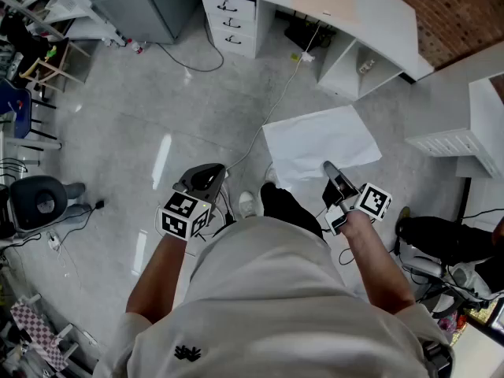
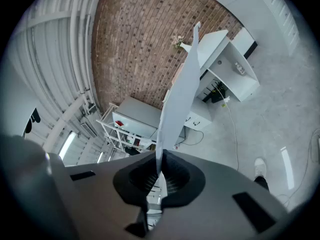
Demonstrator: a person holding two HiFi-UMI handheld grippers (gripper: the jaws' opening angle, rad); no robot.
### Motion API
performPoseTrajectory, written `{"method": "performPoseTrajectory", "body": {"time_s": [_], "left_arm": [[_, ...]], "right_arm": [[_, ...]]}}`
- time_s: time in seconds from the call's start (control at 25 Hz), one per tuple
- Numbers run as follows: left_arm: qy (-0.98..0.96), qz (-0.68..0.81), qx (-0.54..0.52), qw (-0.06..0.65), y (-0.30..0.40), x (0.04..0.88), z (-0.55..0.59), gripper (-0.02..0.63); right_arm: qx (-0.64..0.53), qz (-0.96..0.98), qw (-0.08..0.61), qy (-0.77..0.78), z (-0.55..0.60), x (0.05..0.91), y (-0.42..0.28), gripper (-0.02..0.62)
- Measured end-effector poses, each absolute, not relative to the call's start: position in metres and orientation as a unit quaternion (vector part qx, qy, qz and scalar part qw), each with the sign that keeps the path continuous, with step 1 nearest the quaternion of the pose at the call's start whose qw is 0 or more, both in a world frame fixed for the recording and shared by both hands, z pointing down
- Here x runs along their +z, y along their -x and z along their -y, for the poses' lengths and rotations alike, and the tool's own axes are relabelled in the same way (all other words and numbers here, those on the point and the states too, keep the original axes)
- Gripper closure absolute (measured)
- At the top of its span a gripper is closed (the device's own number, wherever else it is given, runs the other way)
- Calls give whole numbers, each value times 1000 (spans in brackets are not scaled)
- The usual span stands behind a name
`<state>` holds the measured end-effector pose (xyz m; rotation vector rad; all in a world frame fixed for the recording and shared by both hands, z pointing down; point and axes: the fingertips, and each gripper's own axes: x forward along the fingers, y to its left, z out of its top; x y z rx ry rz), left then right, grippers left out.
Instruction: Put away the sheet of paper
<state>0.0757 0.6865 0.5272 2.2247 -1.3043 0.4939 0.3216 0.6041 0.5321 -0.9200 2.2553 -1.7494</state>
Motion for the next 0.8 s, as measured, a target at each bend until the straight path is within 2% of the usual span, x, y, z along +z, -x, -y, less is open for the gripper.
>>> {"method": "performPoseTrajectory", "body": {"time_s": [0.32, 0.6, 0.8], "left_arm": [[-834, 460, 171, 251, -87, 516, -656, 577], [-833, 460, 179, 248, -76, 512, -562, 577], [-838, 459, 190, 225, -85, 484, -466, 577]], "right_arm": [[-587, -741, 85, 314, -581, 526, -322, 568], [-578, -751, 106, 302, -472, 522, -305, 568], [-577, -747, 151, 293, -369, 500, -308, 568]]}}
